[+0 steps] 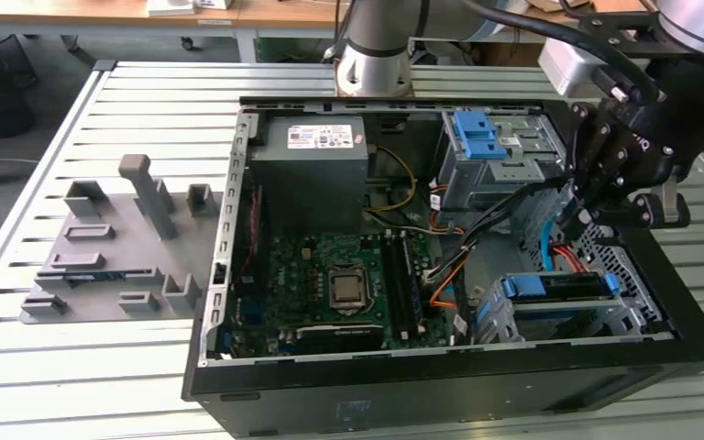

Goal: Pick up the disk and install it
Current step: 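Insert the second disk wire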

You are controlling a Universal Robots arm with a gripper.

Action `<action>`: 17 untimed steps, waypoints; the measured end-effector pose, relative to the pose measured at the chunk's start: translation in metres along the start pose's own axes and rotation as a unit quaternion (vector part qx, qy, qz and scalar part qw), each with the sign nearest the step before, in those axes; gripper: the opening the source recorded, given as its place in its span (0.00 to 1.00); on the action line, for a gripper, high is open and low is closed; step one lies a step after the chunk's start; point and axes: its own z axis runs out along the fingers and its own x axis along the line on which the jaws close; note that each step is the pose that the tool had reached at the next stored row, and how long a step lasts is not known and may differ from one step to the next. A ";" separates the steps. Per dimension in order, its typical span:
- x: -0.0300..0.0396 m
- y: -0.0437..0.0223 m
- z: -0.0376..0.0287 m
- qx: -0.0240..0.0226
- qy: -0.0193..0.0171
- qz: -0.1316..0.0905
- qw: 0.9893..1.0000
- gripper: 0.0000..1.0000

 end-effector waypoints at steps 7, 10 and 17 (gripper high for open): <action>0.0001 -0.0001 0.0097 0.000 0.000 0.000 1.000 0.11; 0.0001 -0.0001 0.0111 0.000 0.000 0.000 1.000 0.11; 0.0000 -0.0001 0.0073 0.000 0.000 0.000 1.000 0.11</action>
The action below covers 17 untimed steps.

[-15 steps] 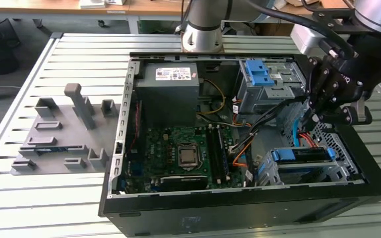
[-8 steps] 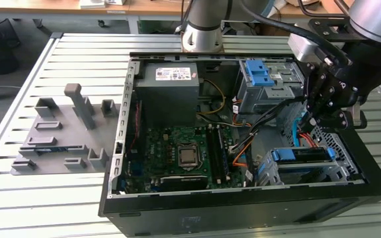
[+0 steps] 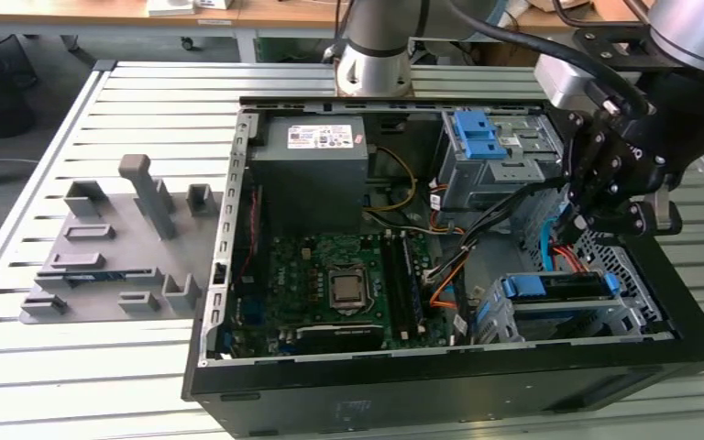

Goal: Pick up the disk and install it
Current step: 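Insert the second disk wire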

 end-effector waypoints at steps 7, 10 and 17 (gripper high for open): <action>-0.0001 -0.0001 -0.0067 -0.002 0.000 0.000 1.000 0.11; -0.0003 -0.0002 -0.0074 -0.003 0.001 0.000 1.000 0.11; -0.0014 -0.0035 -0.0073 -0.005 0.002 0.000 1.000 0.17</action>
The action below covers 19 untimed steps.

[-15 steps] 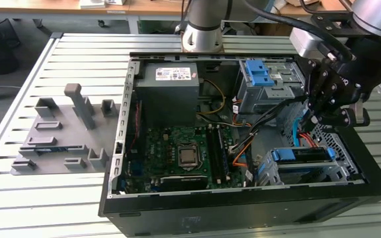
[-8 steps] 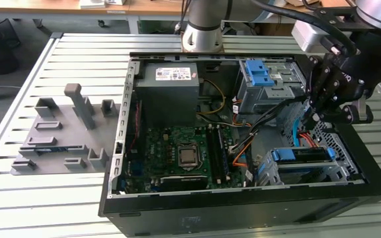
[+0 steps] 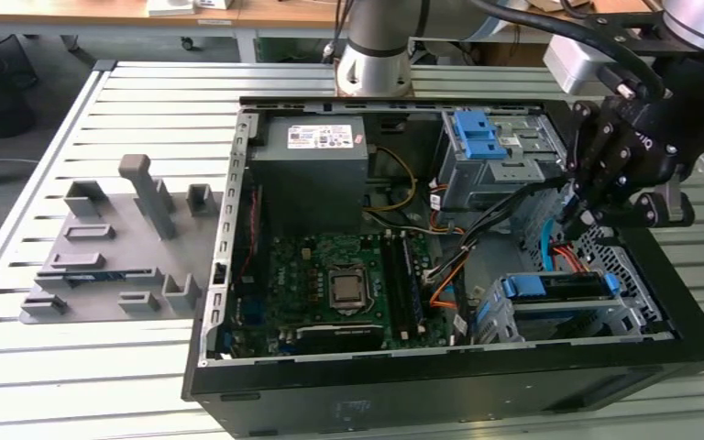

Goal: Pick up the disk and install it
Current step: 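Insert the second disk wire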

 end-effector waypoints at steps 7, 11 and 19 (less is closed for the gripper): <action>-0.0002 -0.0004 0.0017 0.000 0.001 0.000 1.000 0.25; -0.0001 -0.0004 0.0041 0.000 0.001 0.000 1.000 0.25; -0.0001 -0.0005 0.0087 0.000 0.001 0.000 1.000 0.25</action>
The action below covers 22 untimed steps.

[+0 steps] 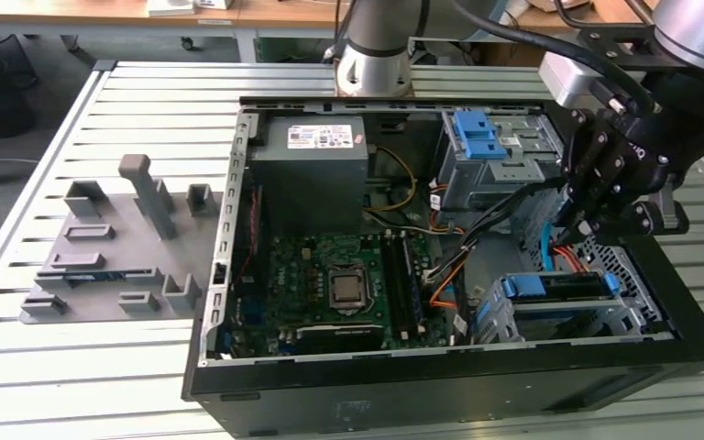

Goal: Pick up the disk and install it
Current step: 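Insert the second disk wire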

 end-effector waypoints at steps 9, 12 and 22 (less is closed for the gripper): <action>0.0000 -0.0001 0.0060 0.000 0.000 0.000 1.000 0.25; 0.0000 -0.0003 0.0075 0.000 0.000 0.000 1.000 0.23; 0.0001 -0.0006 0.0121 -0.001 -0.039 0.000 0.999 0.16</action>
